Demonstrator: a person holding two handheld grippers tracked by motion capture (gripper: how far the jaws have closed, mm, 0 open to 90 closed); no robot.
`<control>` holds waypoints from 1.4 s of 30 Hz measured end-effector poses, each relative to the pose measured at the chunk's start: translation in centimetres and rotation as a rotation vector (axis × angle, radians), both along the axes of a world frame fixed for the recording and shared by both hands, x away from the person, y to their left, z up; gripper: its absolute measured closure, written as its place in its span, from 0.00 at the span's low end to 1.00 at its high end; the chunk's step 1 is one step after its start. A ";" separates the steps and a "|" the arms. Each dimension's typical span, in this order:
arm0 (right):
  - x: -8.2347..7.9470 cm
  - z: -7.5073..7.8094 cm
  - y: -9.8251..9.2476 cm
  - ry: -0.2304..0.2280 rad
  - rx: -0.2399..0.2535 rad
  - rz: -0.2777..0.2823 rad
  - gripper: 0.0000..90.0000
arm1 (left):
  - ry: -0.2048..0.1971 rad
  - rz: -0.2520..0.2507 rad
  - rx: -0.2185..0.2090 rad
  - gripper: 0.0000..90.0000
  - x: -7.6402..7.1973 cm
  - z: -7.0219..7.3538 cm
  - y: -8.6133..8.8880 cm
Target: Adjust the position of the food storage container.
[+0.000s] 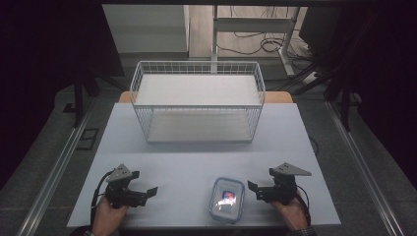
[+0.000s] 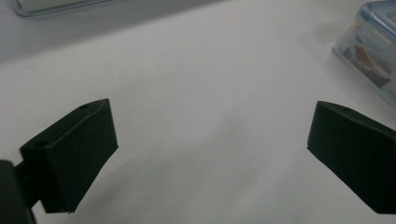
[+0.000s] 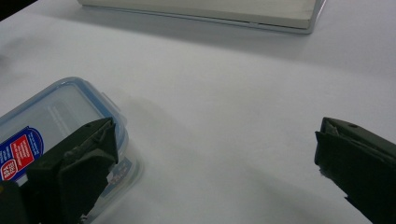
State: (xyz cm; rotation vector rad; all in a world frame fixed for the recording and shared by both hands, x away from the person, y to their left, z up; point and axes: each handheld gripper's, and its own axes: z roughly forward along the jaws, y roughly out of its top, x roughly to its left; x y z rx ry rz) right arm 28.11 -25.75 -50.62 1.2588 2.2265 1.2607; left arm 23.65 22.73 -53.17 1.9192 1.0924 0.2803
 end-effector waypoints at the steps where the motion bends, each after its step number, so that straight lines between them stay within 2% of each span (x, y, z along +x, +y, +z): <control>1: 0.0 0.0 0.0 0.000 0.000 0.000 0.00 | 0.000 0.000 0.000 0.00 0.0 0.0 0.0; 7: -0.3 0.3 0.2 0.000 -0.017 0.008 0.00 | -0.023 0.015 0.039 0.00 -0.2 0.1 -0.4; 8: -0.3 0.2 0.5 0.011 -0.024 0.019 0.00 | -0.013 0.020 0.020 0.00 -0.2 0.2 -0.4; 9: -0.3 0.2 0.5 0.011 -0.024 0.019 0.00 | -0.013 0.020 0.020 0.00 -0.2 0.2 -0.4; 10: -0.3 0.1 0.7 0.032 -0.032 0.037 0.00 | 0.022 0.024 -0.006 0.00 -0.1 0.3 -0.2; 11: -0.3 0.1 0.7 0.032 -0.032 0.037 0.00 | 0.022 0.024 -0.006 0.00 -0.1 0.3 -0.2; 12: -0.4 0.1 0.9 0.041 -0.044 0.049 0.00 | 0.047 0.022 -0.018 0.01 -0.1 0.3 -0.1; 13: -0.4 0.1 0.9 0.041 -0.044 0.049 0.00 | 0.047 0.022 -0.018 0.01 -0.1 0.3 -0.1; 16: -0.6 0.3 1.3 0.044 -0.070 0.051 0.05 | 0.025 0.029 0.022 0.01 -0.3 0.5 -0.2; 17: -0.6 0.3 1.3 0.044 -0.070 0.051 0.05 | 0.025 0.029 0.022 0.00 -0.3 0.5 -0.2; 19: -0.8 0.6 1.3 0.049 -0.067 0.053 0.13 | 0.008 0.034 0.044 0.00 -0.5 0.6 -0.4; 20: -1.2 0.9 1.2 0.059 -0.063 0.063 0.26 | -0.008 0.040 0.073 0.00 -0.7 0.7 -0.6; 21: -1.4 1.0 1.1 0.054 -0.059 0.068 0.32 | -0.008 0.040 0.073 0.00 -0.7 0.7 -0.6; 22: -1.4 1.0 1.1 0.054 -0.059 0.068 0.32 | -0.019 0.049 0.091 0.00 -0.8 0.8 -0.7; 24: -2.3 1.3 0.8 0.048 -0.076 0.097 0.54 | -0.018 0.053 0.099 0.00 -1.0 0.9 -0.9; 25: -2.3 1.3 0.8 0.048 -0.076 0.097 0.54 | -0.018 0.053 0.099 0.00 -1.0 0.9 -0.9; 26: -3.0 1.5 0.5 0.056 -0.082 0.119 0.69 | -0.022 0.047 0.103 0.00 -1.1 1.0 -1.0; 27: -3.0 1.5 0.5 0.056 -0.082 0.119 0.69 | -0.022 0.047 0.103 0.00 -1.1 1.0 -1.0; 28: -3.8 1.6 0.2 0.062 -0.069 0.147 0.86 | -0.029 0.046 0.110 0.00 -1.3 1.0 -1.0; 29: -4.2 1.6 0.1 0.065 -0.067 0.167 0.92 | -0.029 0.046 0.110 0.00 -1.3 1.0 -1.0; 30: -4.2 1.6 0.1 0.065 -0.067 0.167 0.92 | -0.033 0.045 0.114 0.00 -1.4 1.0 -1.1; 31: -4.7 1.5 0.0 0.069 -0.069 0.186 0.98 | -0.035 0.043 0.120 0.00 -1.5 1.0 -1.1; 32: -5.4 1.4 -0.1 0.076 -0.076 0.211 0.99 | -0.038 0.038 0.140 0.00 -1.7 0.9 -1.3; 33: -5.4 1.4 -0.1 0.076 -0.076 0.211 0.99 | -0.038 0.038 0.140 0.00 -1.7 0.9 -1.3; 34: -6.1 1.2 0.0 0.095 -0.078 0.228 0.99 | -0.039 0.036 0.168 0.00 -1.8 0.8 -1.4; 39: -7.1 1.0 0.5 0.110 -0.076 0.262 0.99 | -0.054 0.040 0.186 0.00 -2.0 0.8 -1.5; 42: -7.9 0.9 1.3 0.109 -0.111 0.290 0.99 | -0.054 0.054 0.179 0.00 -2.0 0.8 -1.3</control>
